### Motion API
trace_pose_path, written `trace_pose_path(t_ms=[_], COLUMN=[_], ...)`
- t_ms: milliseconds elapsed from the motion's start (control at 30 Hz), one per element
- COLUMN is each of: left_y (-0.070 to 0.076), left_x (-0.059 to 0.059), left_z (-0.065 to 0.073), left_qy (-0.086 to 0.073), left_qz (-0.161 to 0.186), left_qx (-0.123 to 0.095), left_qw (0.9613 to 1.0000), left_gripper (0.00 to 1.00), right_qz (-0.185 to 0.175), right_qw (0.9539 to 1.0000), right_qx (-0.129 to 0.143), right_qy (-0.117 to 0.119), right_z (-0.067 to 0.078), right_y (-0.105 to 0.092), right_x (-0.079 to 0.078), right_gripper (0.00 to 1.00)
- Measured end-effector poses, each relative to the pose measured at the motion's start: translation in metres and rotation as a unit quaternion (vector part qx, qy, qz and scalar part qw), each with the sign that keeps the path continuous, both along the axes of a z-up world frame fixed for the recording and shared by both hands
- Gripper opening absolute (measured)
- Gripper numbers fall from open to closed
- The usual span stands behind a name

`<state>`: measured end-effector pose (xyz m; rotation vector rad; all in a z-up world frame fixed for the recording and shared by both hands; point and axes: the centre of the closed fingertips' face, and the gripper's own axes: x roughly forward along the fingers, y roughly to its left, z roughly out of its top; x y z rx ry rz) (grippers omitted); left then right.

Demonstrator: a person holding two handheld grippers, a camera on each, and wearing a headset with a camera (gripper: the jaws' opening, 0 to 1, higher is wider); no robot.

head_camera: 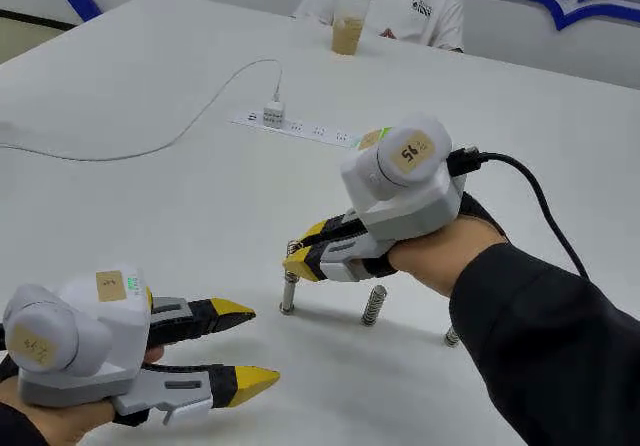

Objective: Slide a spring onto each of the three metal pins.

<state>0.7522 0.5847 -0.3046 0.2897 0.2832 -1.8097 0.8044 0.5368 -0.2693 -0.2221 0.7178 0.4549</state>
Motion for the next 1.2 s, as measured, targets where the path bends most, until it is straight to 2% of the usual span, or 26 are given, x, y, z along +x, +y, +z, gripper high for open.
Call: trace_pose_path(t_ms=[233, 533, 1200], left_y=[0.000, 0.000, 0.000], left_x=[0.000, 0.001, -0.001], left_z=[0.000, -0.001, 0.000], left_qy=[0.000, 0.000, 0.000], left_qz=[0.000, 0.001, -0.001], left_qx=[0.000, 0.000, 0.002], left_qw=[1.0000, 1.0000, 1.0000], left_gripper=[0.41, 0.41, 0.41], right_qz=[0.000, -0.001, 0.000], right_qw=[1.0000, 0.9999, 0.9988], right_qx=[-0.004, -0.009, -0.035], right_qy=[0.003, 0.014, 0.033], right_z=[-0.005, -0.018, -0.037], right_y=[0.000, -0.001, -0.003], right_x=[0.000, -0.001, -0.003], right_gripper=[0.12, 0.12, 0.12])
